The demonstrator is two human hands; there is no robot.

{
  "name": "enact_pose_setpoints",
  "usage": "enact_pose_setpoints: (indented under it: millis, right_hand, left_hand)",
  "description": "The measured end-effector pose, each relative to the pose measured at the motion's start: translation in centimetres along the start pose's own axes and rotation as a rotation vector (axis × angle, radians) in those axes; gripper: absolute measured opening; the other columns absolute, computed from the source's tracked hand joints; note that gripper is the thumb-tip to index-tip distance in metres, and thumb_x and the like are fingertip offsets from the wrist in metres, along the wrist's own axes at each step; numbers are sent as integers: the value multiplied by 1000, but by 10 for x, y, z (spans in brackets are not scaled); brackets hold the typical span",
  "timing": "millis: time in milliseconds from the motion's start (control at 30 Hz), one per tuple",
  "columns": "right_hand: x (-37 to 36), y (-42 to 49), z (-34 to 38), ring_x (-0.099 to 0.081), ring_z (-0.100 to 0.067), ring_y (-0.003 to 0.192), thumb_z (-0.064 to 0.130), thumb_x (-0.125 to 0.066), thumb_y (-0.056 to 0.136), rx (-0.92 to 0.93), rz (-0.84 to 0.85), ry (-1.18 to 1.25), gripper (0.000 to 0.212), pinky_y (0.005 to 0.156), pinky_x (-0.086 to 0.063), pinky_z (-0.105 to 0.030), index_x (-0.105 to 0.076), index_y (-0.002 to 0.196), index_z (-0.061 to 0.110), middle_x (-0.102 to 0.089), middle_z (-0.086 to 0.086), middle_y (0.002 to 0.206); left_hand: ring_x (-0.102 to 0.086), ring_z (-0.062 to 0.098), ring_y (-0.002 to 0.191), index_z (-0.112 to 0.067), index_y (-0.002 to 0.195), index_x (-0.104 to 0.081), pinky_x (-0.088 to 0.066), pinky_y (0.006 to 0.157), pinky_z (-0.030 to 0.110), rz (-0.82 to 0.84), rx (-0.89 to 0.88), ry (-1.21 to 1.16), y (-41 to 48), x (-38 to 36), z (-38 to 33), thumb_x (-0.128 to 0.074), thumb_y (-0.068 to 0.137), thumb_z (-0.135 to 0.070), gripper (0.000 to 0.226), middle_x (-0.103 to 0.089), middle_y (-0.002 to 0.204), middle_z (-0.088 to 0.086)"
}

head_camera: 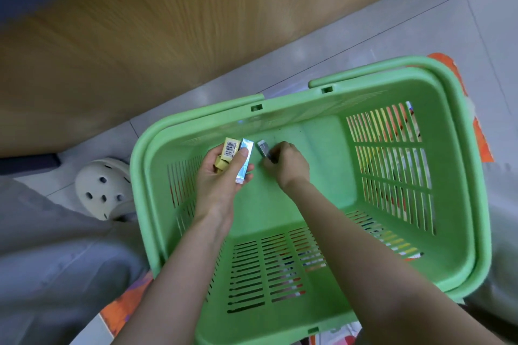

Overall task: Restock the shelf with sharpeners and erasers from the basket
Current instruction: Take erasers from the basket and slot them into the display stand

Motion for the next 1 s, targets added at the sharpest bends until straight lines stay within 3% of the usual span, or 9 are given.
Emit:
enact_pose_setpoints:
  millis: [200,333,433,567,667,733,833,933,1000]
  right_hand:
    - [37,-37,-3,-56,-17,74,14,-67,85,94,152,382,15,71,-42,-22,-58,96,10,-62,-4,86]
    - [81,-74,15,-54,-6,55,10,-71,83,198,227,472,26,59,-46,-22,-53,101,15,-60,-2,77]
    - [109,-98,37,-57,-4,50,5,-68,84,291,248,503,20,51,-47,-20,-53,93,15,-60,-4,79]
    - [139,-131,71,-61,-12,51,1,-64,86,388,203,574,20,53,-52,-23,-47,85,11,-62,-4,72]
    - [157,-158,95,-64,-15,56,7,-52,95,473,187,606,9,57,-55,-25,-47,87,9,-65,-8,74]
    - [167,-174,108,-64,-15,60,14,-45,98,501,154,612,14,59,-55,-27,-50,85,10,-66,-10,77]
    - [184,-195,126,-61,-10,64,21,-47,97,607,37,508,22,61,-53,-27,-56,82,7,-63,3,69]
    - [204,-214,149,-61,-12,65,30,-53,89,716,-75,486,23,66,-53,-31,-58,84,8,-63,0,69]
    - [220,-225,168,-64,-15,65,26,-56,88,803,-153,516,12,69,-54,-32,-57,85,15,-65,0,69]
  left_hand:
    - [-64,6,55,-8,110,-60,-53,54,18,44,-20,11,-17,0,-2,-68,84,-7,27,-68,82,0]
    - [-62,6,53,-8,109,-60,-53,53,18,72,-42,-3,-37,2,-9,-68,84,-6,27,-68,83,2]
    - [-61,5,51,-8,107,-60,-52,51,17,107,-72,3,-55,3,-17,-68,84,-6,25,-67,77,3]
    - [-60,7,52,-9,106,-61,-51,50,18,161,-144,-5,-77,8,-34,-69,83,-6,24,-67,70,1]
    - [-62,8,55,-12,104,-62,-51,51,18,198,-208,-1,-94,16,-56,-69,84,-8,22,-69,77,3]
    - [-62,7,55,-13,101,-62,-51,51,18,235,-257,-1,-107,22,-71,-69,84,-8,19,-69,79,4]
    - [-63,8,55,-13,99,-63,-51,50,18,272,-330,23,-124,33,-91,-69,84,-7,17,-70,81,3]
    - [-62,9,55,-11,96,-64,-50,50,19,290,-385,23,-139,43,-113,-69,83,-7,15,-68,78,3]
    - [-60,10,57,-11,95,-65,-50,50,19,310,-429,29,-149,51,-131,-70,82,-7,15,-66,76,3]
Point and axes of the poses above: each hand's wrist, its own y-axis towards the middle knuckle, its own x-axis out of the back of the hand, z = x × y, the point moved 2 cm from there along y, towards the middle knuckle
